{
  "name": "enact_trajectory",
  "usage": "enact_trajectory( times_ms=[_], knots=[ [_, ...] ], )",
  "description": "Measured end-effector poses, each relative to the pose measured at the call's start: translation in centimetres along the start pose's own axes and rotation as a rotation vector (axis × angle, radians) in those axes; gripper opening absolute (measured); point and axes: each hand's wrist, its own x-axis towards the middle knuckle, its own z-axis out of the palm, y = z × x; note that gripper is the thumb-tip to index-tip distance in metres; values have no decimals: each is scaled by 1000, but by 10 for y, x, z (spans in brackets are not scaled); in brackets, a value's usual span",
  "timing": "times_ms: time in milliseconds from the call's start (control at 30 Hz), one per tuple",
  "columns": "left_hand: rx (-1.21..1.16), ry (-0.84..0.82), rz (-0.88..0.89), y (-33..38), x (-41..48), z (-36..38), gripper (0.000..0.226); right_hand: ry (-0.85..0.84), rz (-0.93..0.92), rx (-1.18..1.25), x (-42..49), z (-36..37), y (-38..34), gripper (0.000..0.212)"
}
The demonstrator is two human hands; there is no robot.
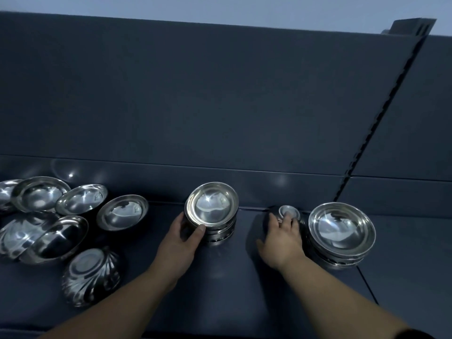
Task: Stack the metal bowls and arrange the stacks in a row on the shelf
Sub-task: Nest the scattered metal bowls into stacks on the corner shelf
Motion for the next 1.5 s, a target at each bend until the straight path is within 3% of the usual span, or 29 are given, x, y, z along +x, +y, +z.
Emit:
enact_trajectory(
  times_ms=[200,333,500,600,767,867,933,1000,1133,1200,1333,1500],
  knots=[
    [92,14,-33,-2,-9,-8,66,114,-220,-22,-35,10,-15,65],
    [209,8,-115,-21,-24,-9,59,234,-194,74,-39,9,-10,66],
    [181,-209,-192,-29,-37,10,34,-28,-127,294,-20,11,3,109],
    [190,-315,-206,-32,-38,22,63,-59,-174,327,-19,16,7,112],
    [159,-348,-213,-27,-40,33,67,-16,-216,412,-37,18,14,106],
    [97,-301,-180,-24,-39,29,63,-94,-113,809,-49,13,18,101],
    [53,-267,-167,-23,-40,24,51,-252,-52,1035,-53,6,18,78],
    [55,-246,-150,-20,-43,18,52,-463,-8,1104,-61,-4,14,57],
    [44,-225,-104,-14,-54,8,31,-816,30,1111,-67,-11,6,73],
    [-9,-154,-128,-9,-61,1,18,-906,17,1110,-67,-9,-2,80],
    [16,29,-180,-13,-71,-26,11,-905,-25,1070,-64,2,-22,76],
    [163,196,-241,-22,-83,-62,9,-665,-160,934,-67,20,-49,36]
  ],
)
